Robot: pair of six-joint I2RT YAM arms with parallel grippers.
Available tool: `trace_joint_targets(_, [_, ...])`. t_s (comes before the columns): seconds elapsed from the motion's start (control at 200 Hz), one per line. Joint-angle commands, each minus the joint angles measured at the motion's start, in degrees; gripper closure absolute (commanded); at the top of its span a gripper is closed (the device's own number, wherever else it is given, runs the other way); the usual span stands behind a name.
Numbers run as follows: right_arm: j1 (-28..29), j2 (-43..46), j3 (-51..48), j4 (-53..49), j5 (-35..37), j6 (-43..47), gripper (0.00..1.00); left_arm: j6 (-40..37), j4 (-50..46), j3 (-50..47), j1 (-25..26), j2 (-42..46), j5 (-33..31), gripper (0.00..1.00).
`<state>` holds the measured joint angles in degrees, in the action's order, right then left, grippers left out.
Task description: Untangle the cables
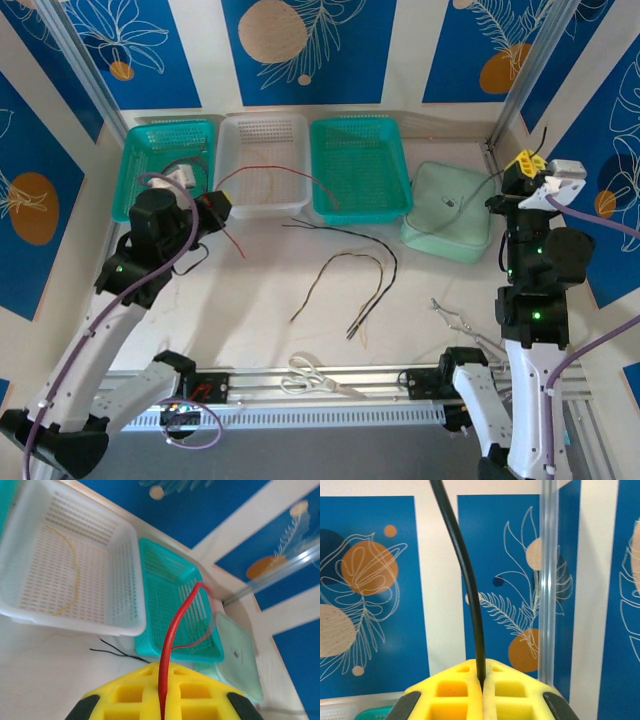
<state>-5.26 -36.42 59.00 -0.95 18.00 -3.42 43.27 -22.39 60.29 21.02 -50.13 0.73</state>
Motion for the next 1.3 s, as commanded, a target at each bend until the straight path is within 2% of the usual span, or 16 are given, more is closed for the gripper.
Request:
trace_joint_targets(0.0, [-2.28,0.83,0.86,-0.47,-0.99,-3.2,1.0,2.38,2.77,-1.82,-2.05,2.37,-3.82,1.0])
trace_joint_targets(0.205, [-2.93,-1.25,2.68,-0.64,-9.56,-6.75,1.0,1.42,5.15,2.76,-2.55,-0.95,3.72,1.0])
trace_joint_targets(0.395, [-2.74,-6.32,7.26,2.43,-12.68,-10.51,1.0,-1.34,6.86,11.82,-2.54,-5.76,8.49,1.0])
trace_joint_targets(0.535, [-1.66,-12.3,11.21,5.5,-16.26,-15.81,1.0,-4.81,7.19,18.21,-2.55,-8.74,6.61,1.0])
trace_joint_targets(0.64, [2.11,-17.84,14.64,7.12,-16.94,-17.76,1.0,-7.56,7.44,23.39,-2.56,-11.54,4.63,1.0])
trace_joint_targets(0.775, [7.1,-25.62,19.98,7.32,-13.97,-16.92,1.0,-10.81,9.23,28.39,-2.55,-14.57,2.22,1.0])
trace_joint_targets(1.106, [10.28,-38.63,30.42,11.59,-12.03,-18.78,1.0,-21.87,9.51,38.29,-2.56,-20.63,-2.66,1.0])
trace_joint_targets(1.296, [13.34,-46.96,35.39,12.76,-10.62,-16.72,1.0,-28.55,8.57,40.41,-2.56,-22.79,-8.76,1.0])
